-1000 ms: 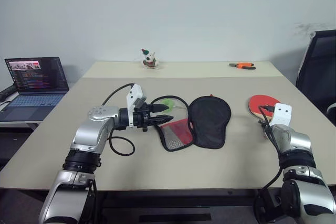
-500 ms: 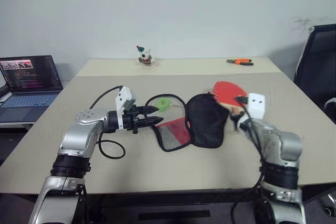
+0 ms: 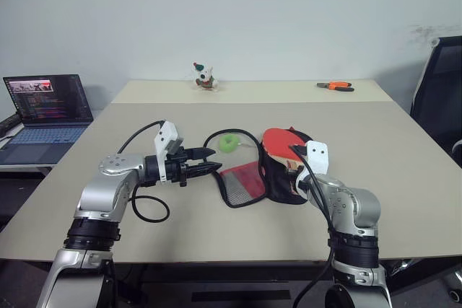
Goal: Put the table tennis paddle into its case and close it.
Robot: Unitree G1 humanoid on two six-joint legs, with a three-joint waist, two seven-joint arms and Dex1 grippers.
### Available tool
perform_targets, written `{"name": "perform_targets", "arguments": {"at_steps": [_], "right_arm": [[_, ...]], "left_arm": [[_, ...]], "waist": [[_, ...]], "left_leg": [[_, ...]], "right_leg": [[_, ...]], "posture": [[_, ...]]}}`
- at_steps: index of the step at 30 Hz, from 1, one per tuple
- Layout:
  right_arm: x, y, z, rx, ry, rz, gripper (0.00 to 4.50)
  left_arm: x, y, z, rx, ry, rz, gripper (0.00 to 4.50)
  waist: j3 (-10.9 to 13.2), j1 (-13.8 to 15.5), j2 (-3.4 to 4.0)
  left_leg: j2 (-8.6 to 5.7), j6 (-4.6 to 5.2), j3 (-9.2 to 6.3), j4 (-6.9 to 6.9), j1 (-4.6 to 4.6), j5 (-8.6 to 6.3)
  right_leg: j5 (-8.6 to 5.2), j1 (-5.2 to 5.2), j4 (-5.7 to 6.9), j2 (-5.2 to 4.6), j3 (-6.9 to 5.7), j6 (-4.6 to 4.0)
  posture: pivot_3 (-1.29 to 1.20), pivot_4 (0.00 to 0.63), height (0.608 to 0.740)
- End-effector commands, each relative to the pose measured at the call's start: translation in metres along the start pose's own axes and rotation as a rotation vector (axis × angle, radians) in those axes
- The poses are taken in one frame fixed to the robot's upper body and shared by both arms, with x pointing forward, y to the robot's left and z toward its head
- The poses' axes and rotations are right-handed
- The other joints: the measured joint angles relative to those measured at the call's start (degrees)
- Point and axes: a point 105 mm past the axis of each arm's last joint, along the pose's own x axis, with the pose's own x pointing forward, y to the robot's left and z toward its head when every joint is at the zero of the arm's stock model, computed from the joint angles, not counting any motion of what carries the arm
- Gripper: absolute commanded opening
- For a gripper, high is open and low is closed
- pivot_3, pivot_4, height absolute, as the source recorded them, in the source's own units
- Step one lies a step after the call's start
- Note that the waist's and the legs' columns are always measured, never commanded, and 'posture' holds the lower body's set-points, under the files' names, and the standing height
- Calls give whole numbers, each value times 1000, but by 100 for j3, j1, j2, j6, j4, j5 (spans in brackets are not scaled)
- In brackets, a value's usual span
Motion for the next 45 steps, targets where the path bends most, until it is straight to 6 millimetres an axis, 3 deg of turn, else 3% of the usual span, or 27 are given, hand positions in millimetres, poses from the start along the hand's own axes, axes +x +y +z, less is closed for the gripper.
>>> {"name": "perform_targets", "arguments": {"at_steps": [1,17,20,27,33,36,39,44,45], "right_arm": [[2,-2,6,-7,-47,-8,1124],[6,-13,5,-22,-62,-70,1123],[3,-10,8,-26,-77,-56,1987],[-21,22,18,-147,-128,117,4371],[-63,53,44,-387,-257,485,4471],[-86,46,55,-498,-286,636,4471],[-102,35,68,-556,-331,718,4500],[-112,20,81,-617,-304,769,4500],[-114,19,82,-627,-302,779,4500]], "left_arm": [[-8,2,14,47,-28,25,2474],[-7,3,14,46,-28,32,2474],[-8,4,14,46,-26,38,2474],[-11,11,12,33,-34,95,2474],[-21,22,2,11,-10,182,2474],[-30,33,-16,17,49,259,2474],[-35,43,-21,17,33,328,1866],[-38,42,-37,6,99,303,73],[-39,42,-43,5,127,305,28]], "waist": [[0,-6,0],[-1,-3,-1],[-1,-3,-1],[-1,-31,-1],[-1,-51,-1],[-2,-51,-3],[-2,-35,-5],[-3,-25,-6],[-3,-25,-6]], "left_leg": [[0,0,0,0,0,0],[-2,0,-1,8,6,1],[-2,0,-1,8,6,1],[0,0,-1,7,6,1],[0,0,-1,8,7,0],[-2,1,-3,9,6,0],[-1,1,-6,9,7,0],[-1,1,-4,9,6,0],[-1,1,-4,9,7,0]], "right_leg": [[0,0,0,0,0,0],[0,0,23,0,-1,0],[0,0,24,-1,0,0],[-1,-2,25,0,1,-1],[-1,-1,24,1,-1,-1],[-2,3,18,0,-4,0],[-2,5,17,0,-9,0],[-2,5,17,-1,-7,0],[-2,5,17,-2,-5,0]], "posture": [[0,150,740],[0,150,740],[0,150,740],[0,150,740],[0,150,740],[0,150,740],[0,150,740],[0,150,740],[0,150,740]]}}
